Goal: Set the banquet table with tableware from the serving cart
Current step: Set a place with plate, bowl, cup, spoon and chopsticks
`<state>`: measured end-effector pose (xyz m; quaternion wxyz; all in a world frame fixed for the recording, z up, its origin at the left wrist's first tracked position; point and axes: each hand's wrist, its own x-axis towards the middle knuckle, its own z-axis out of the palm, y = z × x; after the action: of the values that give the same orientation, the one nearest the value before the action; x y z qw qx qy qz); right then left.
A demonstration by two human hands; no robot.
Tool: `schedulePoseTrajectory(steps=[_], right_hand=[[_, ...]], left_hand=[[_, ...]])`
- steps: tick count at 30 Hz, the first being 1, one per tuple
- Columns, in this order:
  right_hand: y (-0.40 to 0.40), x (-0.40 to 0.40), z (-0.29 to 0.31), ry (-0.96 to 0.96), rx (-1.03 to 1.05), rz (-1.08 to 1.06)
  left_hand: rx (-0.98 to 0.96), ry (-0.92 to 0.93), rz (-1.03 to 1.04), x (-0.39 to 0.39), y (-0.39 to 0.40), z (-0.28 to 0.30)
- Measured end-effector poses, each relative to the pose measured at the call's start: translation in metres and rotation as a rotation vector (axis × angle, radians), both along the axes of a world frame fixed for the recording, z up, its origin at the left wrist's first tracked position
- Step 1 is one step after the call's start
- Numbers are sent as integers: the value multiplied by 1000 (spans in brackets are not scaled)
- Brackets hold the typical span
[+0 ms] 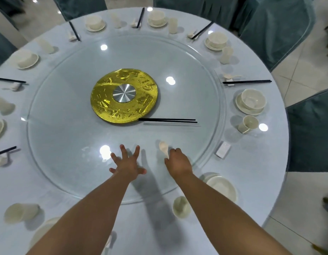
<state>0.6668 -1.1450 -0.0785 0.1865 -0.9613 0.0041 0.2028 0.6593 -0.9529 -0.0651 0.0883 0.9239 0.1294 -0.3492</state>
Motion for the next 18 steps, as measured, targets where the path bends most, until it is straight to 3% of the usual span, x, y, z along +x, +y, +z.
schedulePoseTrajectory(steps=[7, 18], right_hand=[[-11, 0, 2, -23, 1, -43], [-162, 8, 20, -150, -114, -279]], left_hand=[[-6, 12, -16, -2, 17, -2], [33, 16, -55, -3, 7, 17]])
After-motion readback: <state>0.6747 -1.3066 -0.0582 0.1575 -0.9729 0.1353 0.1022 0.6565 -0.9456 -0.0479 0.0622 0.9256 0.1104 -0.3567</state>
